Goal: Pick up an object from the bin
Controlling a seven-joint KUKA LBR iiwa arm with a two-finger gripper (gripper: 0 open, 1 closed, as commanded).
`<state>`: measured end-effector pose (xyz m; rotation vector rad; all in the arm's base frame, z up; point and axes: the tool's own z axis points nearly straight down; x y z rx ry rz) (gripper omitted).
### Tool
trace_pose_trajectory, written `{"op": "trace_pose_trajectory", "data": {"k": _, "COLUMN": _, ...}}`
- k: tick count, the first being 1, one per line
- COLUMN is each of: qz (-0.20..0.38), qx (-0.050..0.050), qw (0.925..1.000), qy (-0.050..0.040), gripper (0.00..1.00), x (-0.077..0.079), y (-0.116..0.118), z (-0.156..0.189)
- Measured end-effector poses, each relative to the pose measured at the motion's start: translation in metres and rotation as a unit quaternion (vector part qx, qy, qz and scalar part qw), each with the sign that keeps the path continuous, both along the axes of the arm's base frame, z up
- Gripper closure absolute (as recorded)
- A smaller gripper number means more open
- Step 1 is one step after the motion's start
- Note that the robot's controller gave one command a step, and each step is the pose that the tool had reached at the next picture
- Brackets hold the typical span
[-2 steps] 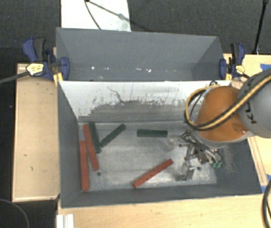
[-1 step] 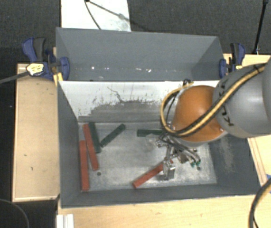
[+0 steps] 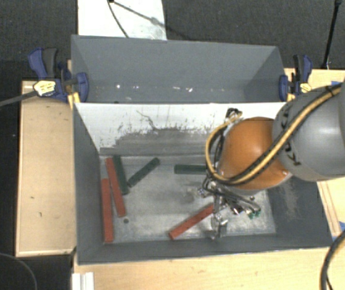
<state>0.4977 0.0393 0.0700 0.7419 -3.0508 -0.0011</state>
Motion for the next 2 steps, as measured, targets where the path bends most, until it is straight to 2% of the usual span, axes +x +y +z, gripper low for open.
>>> {"op": "trace_pose_trajectory", "data": {"k": 1, "qz": 0.001, "qx": 0.0, "qw": 1.0, "qy": -0.0002, "gripper": 1.0, "x": 0.0, "y": 0.0, "z": 0.0}}
{"op": "trace_pose_trajectory", "data": {"k": 2, "qz": 0.006, "qx": -0.001, "qw": 1.0, "qy": -0.0065, "gripper": 1.0, "x": 0.002, "y": -0.071, "z": 0.148}}
